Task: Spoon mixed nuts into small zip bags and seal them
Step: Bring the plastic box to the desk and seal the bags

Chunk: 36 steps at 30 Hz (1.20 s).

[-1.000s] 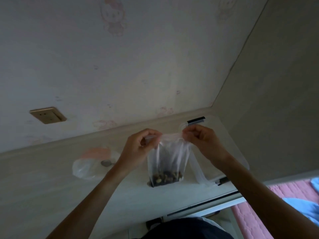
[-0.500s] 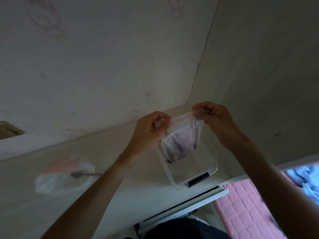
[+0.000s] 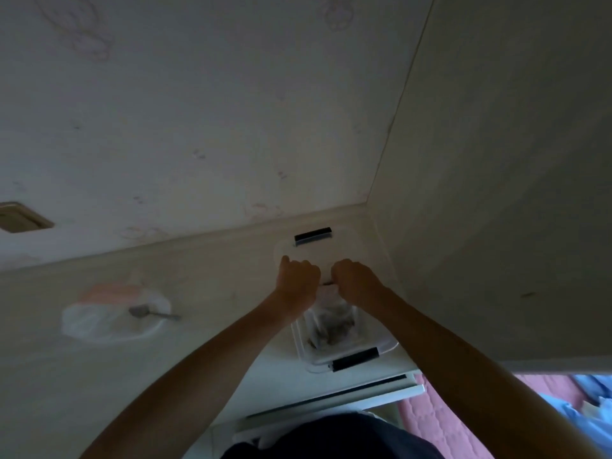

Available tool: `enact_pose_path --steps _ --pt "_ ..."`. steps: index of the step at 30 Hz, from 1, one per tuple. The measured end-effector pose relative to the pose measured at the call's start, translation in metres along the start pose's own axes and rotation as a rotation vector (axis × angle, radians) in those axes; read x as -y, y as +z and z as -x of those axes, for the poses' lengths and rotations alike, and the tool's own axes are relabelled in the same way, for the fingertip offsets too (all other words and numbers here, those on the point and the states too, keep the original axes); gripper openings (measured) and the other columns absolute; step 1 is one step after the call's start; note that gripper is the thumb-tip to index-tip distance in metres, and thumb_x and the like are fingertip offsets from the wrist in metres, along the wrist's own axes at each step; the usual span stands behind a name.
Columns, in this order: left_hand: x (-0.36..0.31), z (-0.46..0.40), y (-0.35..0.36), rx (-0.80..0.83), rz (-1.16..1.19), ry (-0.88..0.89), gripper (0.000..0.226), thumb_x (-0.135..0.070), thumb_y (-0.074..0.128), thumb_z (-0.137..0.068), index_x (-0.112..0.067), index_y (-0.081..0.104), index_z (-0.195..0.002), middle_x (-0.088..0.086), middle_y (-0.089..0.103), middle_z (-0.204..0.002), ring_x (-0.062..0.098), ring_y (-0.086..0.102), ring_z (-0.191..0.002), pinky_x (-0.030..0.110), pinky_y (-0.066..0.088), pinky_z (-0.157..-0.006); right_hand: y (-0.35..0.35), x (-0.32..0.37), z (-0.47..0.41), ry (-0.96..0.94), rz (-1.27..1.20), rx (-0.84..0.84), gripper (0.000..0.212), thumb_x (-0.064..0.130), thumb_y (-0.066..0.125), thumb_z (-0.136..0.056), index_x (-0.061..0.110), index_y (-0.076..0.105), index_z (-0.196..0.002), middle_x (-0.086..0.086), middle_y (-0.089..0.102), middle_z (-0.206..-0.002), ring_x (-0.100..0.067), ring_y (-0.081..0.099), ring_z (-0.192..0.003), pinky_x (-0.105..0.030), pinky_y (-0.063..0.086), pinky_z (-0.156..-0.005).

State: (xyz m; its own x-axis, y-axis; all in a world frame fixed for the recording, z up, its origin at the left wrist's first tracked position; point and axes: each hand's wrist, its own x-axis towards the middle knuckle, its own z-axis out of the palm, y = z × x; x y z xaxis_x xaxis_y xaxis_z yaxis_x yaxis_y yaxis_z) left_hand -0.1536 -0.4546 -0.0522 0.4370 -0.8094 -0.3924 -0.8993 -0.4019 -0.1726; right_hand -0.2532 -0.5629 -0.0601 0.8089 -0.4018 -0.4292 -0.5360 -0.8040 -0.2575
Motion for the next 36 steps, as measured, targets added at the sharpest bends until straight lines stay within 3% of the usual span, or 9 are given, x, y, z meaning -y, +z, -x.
enact_pose_path --steps 2,6,11,15,20,23,26,30,36 --pt "-0.004 -0.004 0.0 0.034 -0.026 -0.032 0.017 -0.022 0.06 -0.097 -0.02 0.067 -0.112 0.001 0.068 -0.112 0.022 0.066 -0.109 0.041 0.028 -0.115 -0.001 0.0 -0.004 -0.013 0.038 0.025 0.016 0.004 0.056 -0.096 0.001 0.066 -0.107 -0.018 0.067 -0.115 -0.033 0.068 -0.104 -0.031 0.048 -0.078" --pt "0.004 -0.006 0.001 -0.016 0.01 -0.042 0.034 -0.043 0.058 -0.099 -0.022 0.063 -0.126 0.002 0.063 -0.126 0.024 0.057 -0.121 0.042 0.028 -0.112 -0.011 -0.011 0.003 -0.119 0.081 -0.053 0.031 0.009 0.052 -0.097 0.006 0.062 -0.126 -0.014 0.058 -0.128 -0.029 0.059 -0.115 -0.035 0.048 -0.092" --pt "0.033 0.002 -0.02 -0.224 0.536 -0.027 0.031 -0.046 0.064 -0.097 -0.029 0.067 -0.123 -0.004 0.062 -0.131 0.018 0.056 -0.125 0.037 0.034 -0.106 -0.027 -0.039 0.051 -0.238 -0.259 -0.344 0.036 0.017 0.058 -0.101 0.01 0.059 -0.136 -0.008 0.058 -0.137 -0.024 0.054 -0.126 -0.032 0.043 -0.103" --pt "0.046 -0.015 -0.045 -0.442 0.698 0.003 0.03 -0.034 0.063 -0.1 -0.021 0.067 -0.127 0.002 0.064 -0.13 0.024 0.059 -0.121 0.04 0.042 -0.103 -0.008 -0.057 0.102 -0.081 -0.522 -0.469 0.038 0.019 0.063 -0.1 0.01 0.057 -0.137 -0.006 0.058 -0.135 -0.022 0.057 -0.124 -0.025 0.039 -0.101" --pt "0.046 -0.053 -0.039 -0.188 0.704 -0.063 0.054 -0.051 0.04 -0.108 -0.018 0.047 -0.151 0.008 0.048 -0.155 0.03 0.044 -0.142 0.044 0.033 -0.115 0.037 -0.044 0.139 0.31 -0.851 -0.363 0.064 0.031 0.069 -0.097 0.017 0.039 -0.151 -0.003 0.047 -0.148 -0.02 0.05 -0.132 -0.041 0.044 -0.111" --pt "0.05 -0.069 -0.024 -0.065 0.733 -0.037 0.051 -0.052 0.035 -0.109 -0.014 0.061 -0.131 0.015 0.066 -0.128 0.034 0.062 -0.113 0.041 0.048 -0.093 0.057 -0.023 0.154 0.516 -0.899 -0.363 0.081 0.036 0.071 -0.094 0.011 0.027 -0.157 -0.013 0.044 -0.153 -0.03 0.052 -0.133 -0.049 0.046 -0.11" --pt "0.058 -0.076 -0.009 -0.059 0.75 -0.004 0.053 -0.054 0.033 -0.109 -0.015 0.059 -0.085 0.008 0.061 -0.075 0.033 0.062 -0.073 0.035 0.039 -0.063 0.073 0.004 0.162 0.705 -1.194 -0.266 0.078 0.045 0.067 -0.095 0.014 0.026 -0.153 -0.013 0.054 -0.143 -0.028 0.062 -0.119 -0.046 0.055 -0.099" --pt "0.067 -0.08 -0.001 -0.09 0.762 0.093 0.066 -0.056 0.032 -0.109 -0.002 0.066 -0.092 0.021 0.069 -0.083 0.039 0.066 -0.072 0.036 0.042 -0.061 0.087 0.041 0.155 0.808 -1.63 -0.224 0.05 0.048 0.058 -0.1 0.016 0.044 -0.136 -0.012 0.071 -0.112 -0.025 0.078 -0.086 -0.038 0.064 -0.069" --pt "0.085 -0.077 0.008 -0.085 0.787 0.276 0.059 -0.055 0.03 -0.11 -0.015 0.055 -0.074 0.009 0.063 -0.076 0.031 0.061 -0.074 0.038 0.044 -0.065 0.099 0.086 0.136 0.99 -1.69 -0.557 0.042 0.046 0.06 -0.1 0.005 0.067 -0.105 -0.016 0.076 -0.085 -0.027 0.077 -0.073 -0.037 0.062 -0.06"
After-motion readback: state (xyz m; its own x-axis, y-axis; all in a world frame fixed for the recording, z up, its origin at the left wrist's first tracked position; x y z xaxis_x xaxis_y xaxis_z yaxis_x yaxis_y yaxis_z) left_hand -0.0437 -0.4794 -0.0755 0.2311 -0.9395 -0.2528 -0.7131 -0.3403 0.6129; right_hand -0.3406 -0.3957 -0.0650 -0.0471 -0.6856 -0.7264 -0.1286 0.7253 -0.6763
